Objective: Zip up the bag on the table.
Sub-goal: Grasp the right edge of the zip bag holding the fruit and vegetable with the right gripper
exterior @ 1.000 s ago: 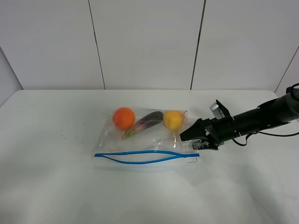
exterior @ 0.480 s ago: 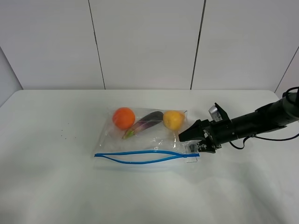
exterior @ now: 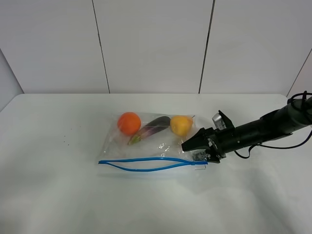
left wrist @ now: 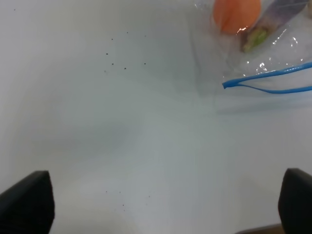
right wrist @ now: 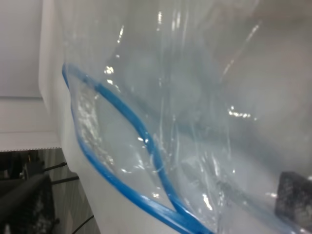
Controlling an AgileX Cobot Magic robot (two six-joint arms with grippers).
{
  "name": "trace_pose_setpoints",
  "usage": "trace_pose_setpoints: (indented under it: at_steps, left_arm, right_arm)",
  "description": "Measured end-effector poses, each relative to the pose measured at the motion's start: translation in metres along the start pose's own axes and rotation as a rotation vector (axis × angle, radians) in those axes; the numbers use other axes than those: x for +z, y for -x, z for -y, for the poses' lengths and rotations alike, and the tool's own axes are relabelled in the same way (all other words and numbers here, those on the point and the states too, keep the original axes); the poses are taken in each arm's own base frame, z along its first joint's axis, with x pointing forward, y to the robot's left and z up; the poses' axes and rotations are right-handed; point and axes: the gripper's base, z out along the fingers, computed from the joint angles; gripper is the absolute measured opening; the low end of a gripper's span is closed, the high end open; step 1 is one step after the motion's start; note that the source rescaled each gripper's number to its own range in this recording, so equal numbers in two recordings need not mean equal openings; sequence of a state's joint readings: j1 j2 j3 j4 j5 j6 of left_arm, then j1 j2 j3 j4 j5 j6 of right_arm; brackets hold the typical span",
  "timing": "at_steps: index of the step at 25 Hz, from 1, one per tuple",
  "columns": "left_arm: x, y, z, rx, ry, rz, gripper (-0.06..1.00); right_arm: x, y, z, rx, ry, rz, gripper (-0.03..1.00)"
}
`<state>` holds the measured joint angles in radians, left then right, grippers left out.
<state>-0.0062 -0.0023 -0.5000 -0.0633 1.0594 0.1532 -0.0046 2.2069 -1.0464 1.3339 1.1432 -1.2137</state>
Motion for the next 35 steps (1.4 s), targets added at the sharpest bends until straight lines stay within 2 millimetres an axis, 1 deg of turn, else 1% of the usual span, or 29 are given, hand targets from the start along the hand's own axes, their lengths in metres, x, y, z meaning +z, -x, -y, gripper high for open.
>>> trace_pose_setpoints:
  at_steps: [7,10,15,18,26,31,35]
  left_arm:
    - [0.0,0.0,0.0,0.0,0.0,0.0,1.0]
    - [0.0,0.0,0.0,0.0,0.0,0.0,1.0]
    - [0.0,0.0,0.0,0.0,0.0,0.0,1.0]
    - [0.0,0.0,0.0,0.0,0.0,0.0,1.0]
    - [0.0,0.0,0.0,0.0,0.0,0.0,1.0]
    - [0.0,0.0,0.0,0.0,0.0,0.0,1.0]
    - [0.0,0.0,0.0,0.0,0.0,0.0,1.0]
  right_arm:
    - [0.0,0.0001,0.0,-0.004,0.0,0.001,0.99]
    - [0.0,0.0001,0.0,-0.004,0.0,0.001,0.89]
    - [0.0,0.0001,0.0001,-0.004,-0.001,0.001,0.82]
    - [0.0,0.0001,0.0001,-0.004,-0.001,0.001,0.73]
    - [0.0,0.0001,0.0002,-0.007,-0.003,0.001,0.55]
    - [0.0,0.0003,0.0008,-0.007,-0.009,0.003,0.36]
    - [0.0,0.0005,0.0015,-0.007,-0.016,0.006,0.24]
